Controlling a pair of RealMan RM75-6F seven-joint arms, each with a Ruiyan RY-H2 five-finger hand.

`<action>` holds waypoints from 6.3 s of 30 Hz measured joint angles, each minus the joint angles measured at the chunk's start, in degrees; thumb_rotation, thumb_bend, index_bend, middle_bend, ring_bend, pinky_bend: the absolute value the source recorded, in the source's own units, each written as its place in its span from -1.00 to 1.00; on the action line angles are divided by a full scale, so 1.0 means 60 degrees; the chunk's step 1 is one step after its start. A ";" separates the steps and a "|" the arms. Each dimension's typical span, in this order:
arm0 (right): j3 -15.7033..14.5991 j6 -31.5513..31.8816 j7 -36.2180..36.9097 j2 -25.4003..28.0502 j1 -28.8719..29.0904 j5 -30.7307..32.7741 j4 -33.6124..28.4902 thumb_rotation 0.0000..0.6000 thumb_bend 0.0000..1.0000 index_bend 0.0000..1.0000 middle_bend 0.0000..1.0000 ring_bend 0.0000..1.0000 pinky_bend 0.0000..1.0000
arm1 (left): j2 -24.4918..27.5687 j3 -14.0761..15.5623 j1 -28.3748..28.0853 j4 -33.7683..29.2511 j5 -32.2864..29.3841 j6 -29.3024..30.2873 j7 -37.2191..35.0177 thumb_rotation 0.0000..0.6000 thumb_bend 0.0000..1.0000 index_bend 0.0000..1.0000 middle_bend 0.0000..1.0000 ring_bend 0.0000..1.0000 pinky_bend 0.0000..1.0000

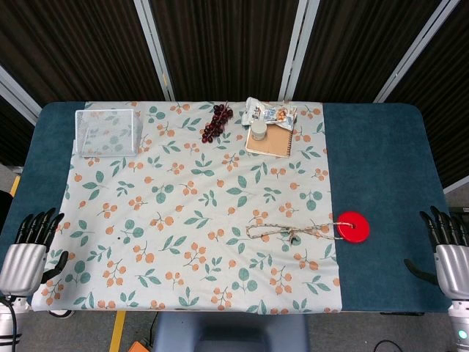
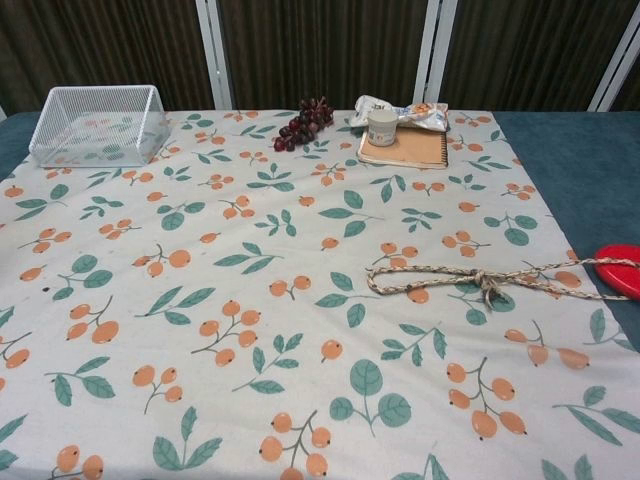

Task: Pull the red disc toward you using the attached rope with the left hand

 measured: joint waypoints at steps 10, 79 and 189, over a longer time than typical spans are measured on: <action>0.0009 0.0053 -0.0003 0.0075 -0.0019 -0.0025 -0.0107 1.00 -0.41 -1.00 -1.00 -1.00 -1.00 | 0.0066 0.0016 -0.0257 -0.0302 0.0232 -0.0251 0.0086 1.00 -0.15 -1.00 -1.00 -1.00 -0.95; 0.0453 -0.0205 0.0731 0.0071 -0.0104 0.0879 0.0608 1.00 -0.41 -1.00 -1.00 -1.00 -1.00 | -0.5237 -0.0852 -0.9079 0.3303 -0.1528 -0.9132 0.0050 1.00 -0.01 -0.61 -1.00 -1.00 -0.94; 0.0410 -0.0693 0.0072 -0.0178 0.0448 0.0784 0.0393 1.00 -0.42 -1.00 -1.00 -1.00 -1.00 | 0.1705 -0.0402 -0.4440 -0.0145 -0.4685 -0.4837 0.1940 1.00 -0.20 -1.00 -1.00 -1.00 -0.90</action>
